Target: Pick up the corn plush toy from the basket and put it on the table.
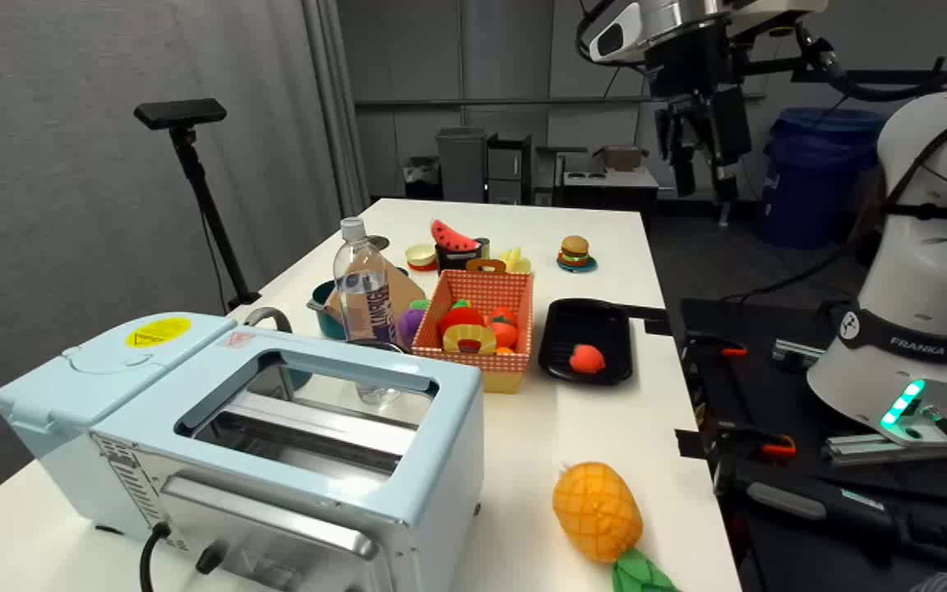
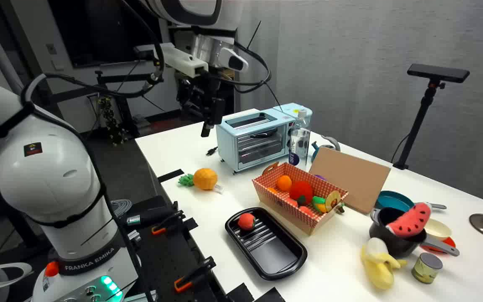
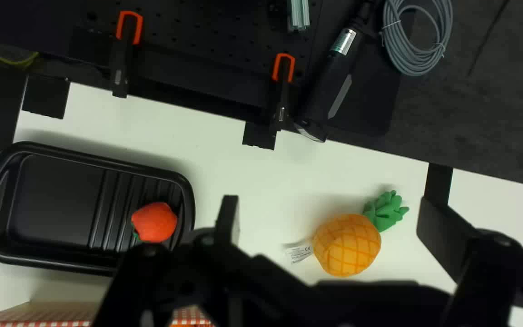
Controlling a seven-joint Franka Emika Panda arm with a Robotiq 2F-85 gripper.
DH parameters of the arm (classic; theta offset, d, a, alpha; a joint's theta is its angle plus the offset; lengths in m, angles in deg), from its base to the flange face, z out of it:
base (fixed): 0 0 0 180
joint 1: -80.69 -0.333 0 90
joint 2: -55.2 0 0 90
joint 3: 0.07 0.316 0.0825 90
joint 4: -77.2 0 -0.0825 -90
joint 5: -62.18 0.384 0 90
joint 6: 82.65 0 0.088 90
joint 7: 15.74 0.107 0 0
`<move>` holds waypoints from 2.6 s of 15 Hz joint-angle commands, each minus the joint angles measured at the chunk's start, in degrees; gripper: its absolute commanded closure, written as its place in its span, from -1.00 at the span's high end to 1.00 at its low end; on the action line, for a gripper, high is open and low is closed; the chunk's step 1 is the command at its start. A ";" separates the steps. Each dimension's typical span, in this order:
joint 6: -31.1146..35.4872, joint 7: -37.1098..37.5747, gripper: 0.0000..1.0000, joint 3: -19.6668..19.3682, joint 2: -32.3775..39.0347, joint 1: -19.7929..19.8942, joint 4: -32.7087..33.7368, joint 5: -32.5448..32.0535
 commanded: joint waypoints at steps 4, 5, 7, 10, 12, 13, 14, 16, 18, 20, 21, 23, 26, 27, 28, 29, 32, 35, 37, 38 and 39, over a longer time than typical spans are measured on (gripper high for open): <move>-0.11 -0.34 1.00 0.70 0.23 0.79 0.09 0.31; -0.11 -0.34 1.00 0.70 0.23 0.79 0.09 0.31; -0.11 -0.34 1.00 0.70 0.23 0.79 0.09 0.31; -0.11 -0.34 1.00 0.70 0.23 0.79 0.10 0.31; -0.11 -0.34 1.00 0.70 0.23 0.79 0.10 0.31; -0.11 -0.34 1.00 0.70 0.23 0.79 0.10 0.31; -0.11 -0.34 1.00 0.70 0.23 0.79 0.10 0.31; -0.11 -0.34 1.00 0.70 0.23 0.79 0.10 0.31; -0.11 -0.34 1.00 0.70 0.23 0.79 0.10 0.31; -0.11 -0.34 1.00 0.70 0.23 0.79 0.10 0.31; -0.11 -0.34 1.00 0.70 0.23 0.79 0.10 0.31; -0.11 -0.34 1.00 0.70 0.23 0.79 0.10 0.31; -0.11 -0.34 1.00 0.70 0.23 0.79 0.10 0.31; -0.11 -0.34 1.00 0.70 0.23 0.79 0.10 0.31; 0.00 -0.20 1.00 0.78 0.23 0.84 0.06 0.33; 0.09 -0.32 1.00 0.81 0.28 0.82 0.03 0.43; 0.12 -0.66 1.00 0.87 0.43 0.76 0.05 0.36; 1.41 -0.56 1.00 1.24 0.30 0.94 -0.21 -0.45; 2.84 -0.05 1.00 1.60 0.05 1.15 -0.52 -1.10; 3.93 -0.03 1.00 1.70 -0.09 1.19 -0.70 -1.35; 4.97 0.13 1.00 1.79 -0.17 1.24 -0.84 -1.52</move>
